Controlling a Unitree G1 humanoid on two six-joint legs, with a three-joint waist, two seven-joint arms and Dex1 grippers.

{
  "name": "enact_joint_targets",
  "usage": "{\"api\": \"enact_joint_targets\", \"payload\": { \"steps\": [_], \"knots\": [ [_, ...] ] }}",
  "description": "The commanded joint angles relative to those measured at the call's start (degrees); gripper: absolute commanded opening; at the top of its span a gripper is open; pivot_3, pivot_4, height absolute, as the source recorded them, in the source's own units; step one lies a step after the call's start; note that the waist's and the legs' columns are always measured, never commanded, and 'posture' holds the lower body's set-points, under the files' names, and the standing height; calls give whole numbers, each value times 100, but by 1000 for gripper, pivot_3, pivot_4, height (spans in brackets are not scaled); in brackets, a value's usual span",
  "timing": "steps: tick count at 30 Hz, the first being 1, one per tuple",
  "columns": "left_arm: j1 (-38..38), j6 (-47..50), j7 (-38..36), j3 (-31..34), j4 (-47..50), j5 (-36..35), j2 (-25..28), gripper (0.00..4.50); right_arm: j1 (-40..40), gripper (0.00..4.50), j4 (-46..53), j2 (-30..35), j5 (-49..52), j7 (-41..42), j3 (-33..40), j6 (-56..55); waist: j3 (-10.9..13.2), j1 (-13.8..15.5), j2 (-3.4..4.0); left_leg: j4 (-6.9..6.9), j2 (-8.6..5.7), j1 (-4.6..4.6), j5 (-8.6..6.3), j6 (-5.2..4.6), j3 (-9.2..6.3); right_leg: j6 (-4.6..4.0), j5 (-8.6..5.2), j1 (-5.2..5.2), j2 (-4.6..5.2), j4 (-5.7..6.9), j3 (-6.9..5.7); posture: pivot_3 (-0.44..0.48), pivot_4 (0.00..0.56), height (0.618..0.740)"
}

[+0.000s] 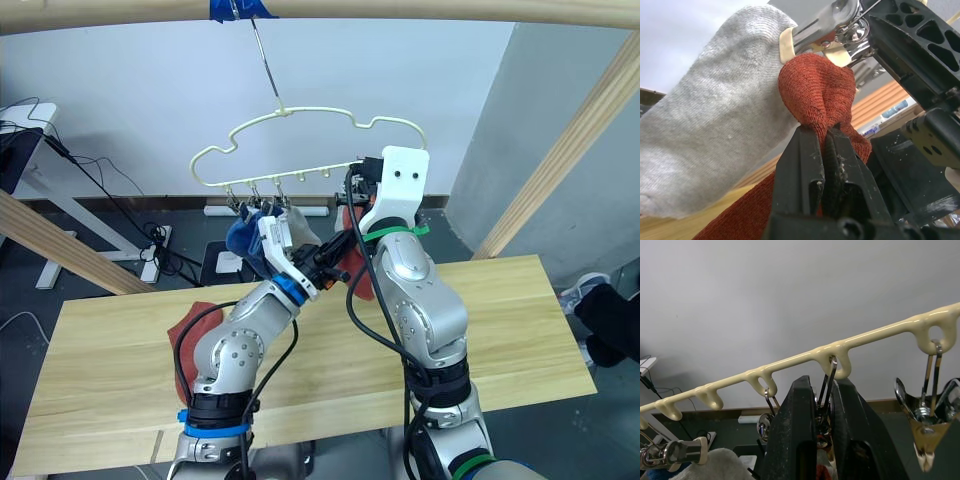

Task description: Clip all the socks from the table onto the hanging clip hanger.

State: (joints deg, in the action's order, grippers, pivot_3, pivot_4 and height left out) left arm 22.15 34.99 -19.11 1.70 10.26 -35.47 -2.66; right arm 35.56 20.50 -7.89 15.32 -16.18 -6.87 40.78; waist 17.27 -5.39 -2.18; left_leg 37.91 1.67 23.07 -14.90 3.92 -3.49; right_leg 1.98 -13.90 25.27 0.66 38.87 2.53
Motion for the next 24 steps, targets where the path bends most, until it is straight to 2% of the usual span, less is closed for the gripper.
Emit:
{"api": "enact_joint_targets", "payload": {
  "steps": [1, 14, 21, 24],
  "knots": [
    [159, -55, 44, 16, 13, -108, -104, 0, 167, 73, 393, -430, 96, 30, -72, -27, 0, 0, 0, 0, 0, 0, 0, 0, 0, 0, 0, 0, 0, 0, 0, -161, 261, 740],
    [251, -162, 54, -4, -88, -42, -87, 0, 137, 73, 408, -461, 94, -24, -63, 61, 0, -17, 0, -1, 0, 1, 0, 0, 0, 0, 0, 0, -1, -1, 0, -159, 264, 740],
    [293, -220, 69, -4, -146, 18, -79, 0, 115, 2515, 450, -491, 205, -40, 4, 109, 0, -19, 0, -1, 0, 1, 0, 0, -1, 0, 0, 0, -1, -2, 0, -158, 264, 740],
    [294, -277, 15, -60, -152, 97, -37, 0, 108, 2515, 495, -462, 314, -23, 45, 147, 0, -21, 0, -1, 0, 1, 0, 0, 0, 0, 0, 0, -1, -1, 0, -160, 263, 740]
  ]
}}
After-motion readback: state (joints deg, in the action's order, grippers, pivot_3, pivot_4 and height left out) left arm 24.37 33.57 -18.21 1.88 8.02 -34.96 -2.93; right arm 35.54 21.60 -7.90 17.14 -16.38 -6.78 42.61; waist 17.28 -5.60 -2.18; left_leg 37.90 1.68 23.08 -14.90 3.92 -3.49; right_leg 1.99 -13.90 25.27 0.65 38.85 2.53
